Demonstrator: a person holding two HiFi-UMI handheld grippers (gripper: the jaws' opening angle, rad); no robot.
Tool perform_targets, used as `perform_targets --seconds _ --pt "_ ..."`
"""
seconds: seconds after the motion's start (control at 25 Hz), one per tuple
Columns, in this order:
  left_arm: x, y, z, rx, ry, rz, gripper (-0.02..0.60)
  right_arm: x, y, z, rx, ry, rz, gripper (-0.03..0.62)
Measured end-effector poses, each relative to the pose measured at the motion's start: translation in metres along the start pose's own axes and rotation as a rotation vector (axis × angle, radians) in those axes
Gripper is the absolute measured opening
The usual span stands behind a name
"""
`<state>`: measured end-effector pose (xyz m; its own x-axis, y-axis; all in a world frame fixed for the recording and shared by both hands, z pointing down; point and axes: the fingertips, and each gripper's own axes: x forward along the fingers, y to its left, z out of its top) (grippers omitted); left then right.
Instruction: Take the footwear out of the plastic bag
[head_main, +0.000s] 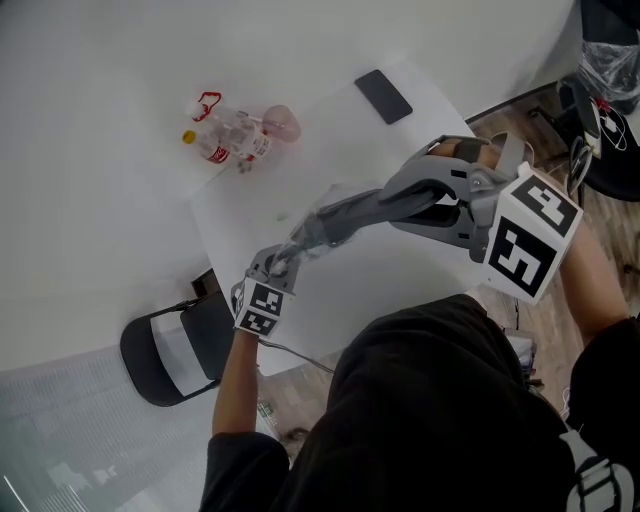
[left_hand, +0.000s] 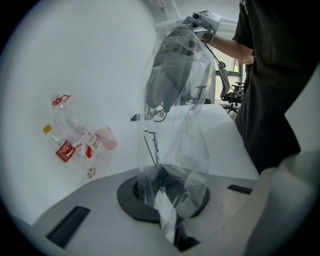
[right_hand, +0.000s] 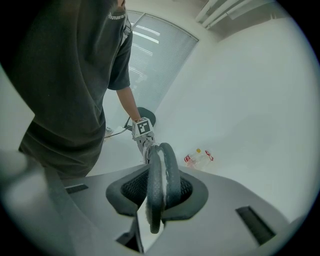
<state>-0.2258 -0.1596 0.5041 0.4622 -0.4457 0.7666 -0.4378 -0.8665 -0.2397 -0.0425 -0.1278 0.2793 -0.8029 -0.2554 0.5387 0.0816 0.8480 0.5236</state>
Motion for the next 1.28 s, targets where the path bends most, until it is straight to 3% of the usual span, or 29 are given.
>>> perform_targets --seconds 0.88,1.28 --pt "0.007 0.009 -0.041 -0.031 0.026 0.007 0.026 0.005 0.002 -0.005 0.015 0.024 -0.032 0.080" --pt "0.001 -0.002 -0.025 -0.063 0.061 -0.008 0.026 -0.026 -0.003 -0.014 0.066 0.002 -0.039 0.080"
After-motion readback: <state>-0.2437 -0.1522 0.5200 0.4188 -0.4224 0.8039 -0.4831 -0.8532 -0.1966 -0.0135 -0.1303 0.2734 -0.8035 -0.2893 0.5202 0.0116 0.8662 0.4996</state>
